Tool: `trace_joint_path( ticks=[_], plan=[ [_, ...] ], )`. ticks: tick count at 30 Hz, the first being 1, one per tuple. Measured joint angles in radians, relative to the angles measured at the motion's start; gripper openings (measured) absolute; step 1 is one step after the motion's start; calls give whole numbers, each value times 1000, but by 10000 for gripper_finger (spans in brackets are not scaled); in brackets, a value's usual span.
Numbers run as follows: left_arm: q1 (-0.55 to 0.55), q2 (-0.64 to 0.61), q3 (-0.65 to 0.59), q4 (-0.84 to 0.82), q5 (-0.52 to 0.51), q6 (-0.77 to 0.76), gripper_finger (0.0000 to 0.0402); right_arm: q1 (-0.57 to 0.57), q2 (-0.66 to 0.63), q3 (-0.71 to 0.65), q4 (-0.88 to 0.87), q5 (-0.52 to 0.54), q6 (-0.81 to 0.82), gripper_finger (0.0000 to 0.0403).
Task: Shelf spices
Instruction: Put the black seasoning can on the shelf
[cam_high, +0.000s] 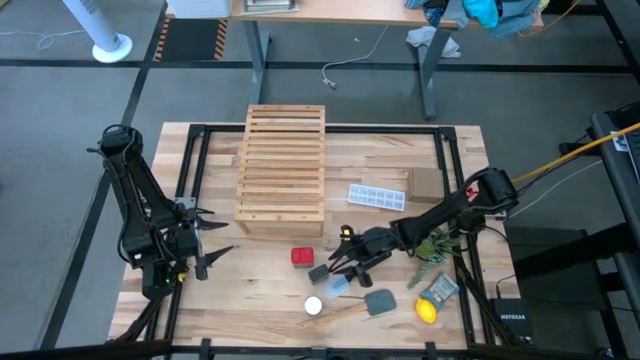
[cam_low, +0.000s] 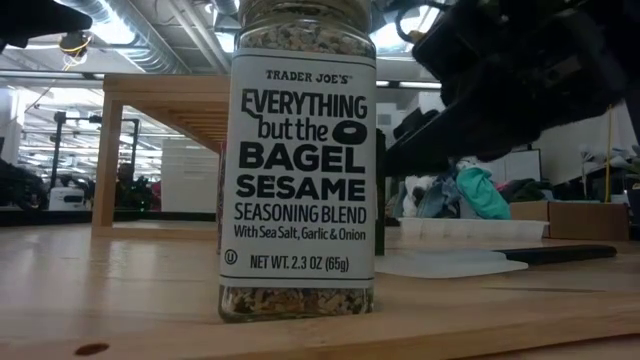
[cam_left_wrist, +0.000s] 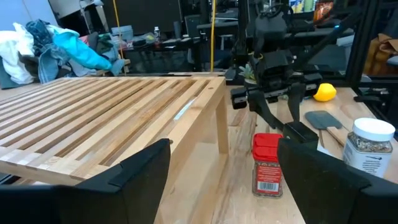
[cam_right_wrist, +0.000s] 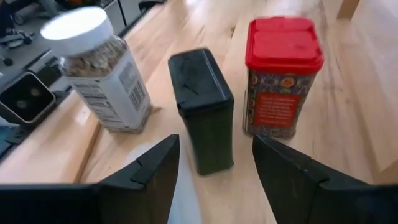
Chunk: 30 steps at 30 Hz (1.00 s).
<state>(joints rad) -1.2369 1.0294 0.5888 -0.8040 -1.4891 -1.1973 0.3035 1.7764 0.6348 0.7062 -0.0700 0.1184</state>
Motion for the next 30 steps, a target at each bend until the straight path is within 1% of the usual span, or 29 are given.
trace_joint_path(
  ticks=[8, 11, 15, 22, 25, 28, 29, 30],
  plan=[
    [0, 0, 0, 3, 0, 0, 289, 0, 108, 109, -1, -1, -18, 209],
    [0, 0, 0, 3, 0, 0, 289, 0, 136, 153, -33, -21, -38, 209],
    [0, 0, 0, 3, 10, 0, 289, 0, 141, 203, -112, -24, -47, 209],
    [0, 0, 0, 3, 12, 0, 289, -1, 141, 238, -150, -28, -47, 207],
    [0, 0, 0, 3, 12, 0, 289, -1, 141, 238, -159, -57, -46, 184],
    [0, 0, 0, 3, 12, 0, 289, -1, 141, 238, -156, -89, -46, 137],
    [0, 0, 0, 3, 12, 0, 289, -1, 141, 238, -155, -101, -45, 127],
    [0, 0, 0, 3, 12, 0, 289, -1, 141, 238, -154, -109, -45, 127]
  ],
)
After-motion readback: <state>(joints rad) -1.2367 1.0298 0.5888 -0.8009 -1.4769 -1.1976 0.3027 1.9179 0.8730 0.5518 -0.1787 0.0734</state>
